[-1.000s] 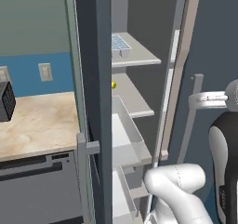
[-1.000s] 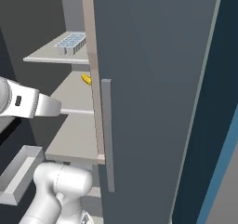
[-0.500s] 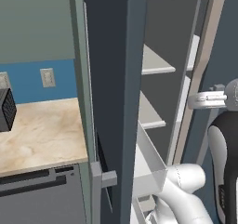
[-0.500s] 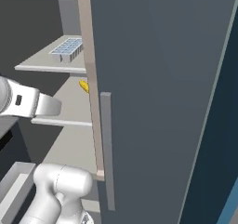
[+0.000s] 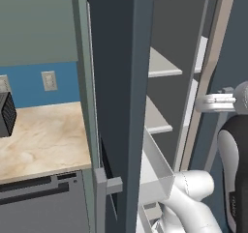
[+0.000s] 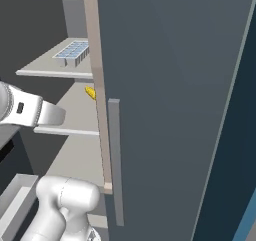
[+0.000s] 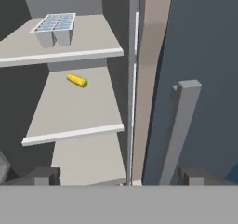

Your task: Open the freezer door, pick up the ice cube tray from the freezer, and place it on the dining counter.

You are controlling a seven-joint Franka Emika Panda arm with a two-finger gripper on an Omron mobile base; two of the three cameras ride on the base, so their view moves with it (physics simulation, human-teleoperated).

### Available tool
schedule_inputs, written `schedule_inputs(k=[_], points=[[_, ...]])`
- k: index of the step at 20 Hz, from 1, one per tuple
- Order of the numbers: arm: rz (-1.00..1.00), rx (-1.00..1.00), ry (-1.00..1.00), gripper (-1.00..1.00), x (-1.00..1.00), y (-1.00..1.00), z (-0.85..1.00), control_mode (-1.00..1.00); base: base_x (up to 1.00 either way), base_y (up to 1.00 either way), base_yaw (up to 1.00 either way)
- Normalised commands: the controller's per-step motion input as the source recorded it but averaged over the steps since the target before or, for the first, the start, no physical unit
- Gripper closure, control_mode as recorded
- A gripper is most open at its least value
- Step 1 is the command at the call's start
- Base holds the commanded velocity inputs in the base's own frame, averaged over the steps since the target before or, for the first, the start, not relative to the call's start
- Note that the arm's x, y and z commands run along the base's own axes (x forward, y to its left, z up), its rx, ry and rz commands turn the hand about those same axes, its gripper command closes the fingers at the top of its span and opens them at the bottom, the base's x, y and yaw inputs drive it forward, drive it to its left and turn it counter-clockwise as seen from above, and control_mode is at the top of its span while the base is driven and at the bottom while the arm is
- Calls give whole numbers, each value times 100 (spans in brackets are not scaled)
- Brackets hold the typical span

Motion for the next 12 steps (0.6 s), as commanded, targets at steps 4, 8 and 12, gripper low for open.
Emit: schedule_inputs(k=[4,8,12], points=[[-12,28,0,-100,-31,16,22,-100,0,0,0],[-13,36,0,-100,-43,0,38,-100,0,0,0],[-16,34,2,-100,-14,4,48,-100,0,0,0]])
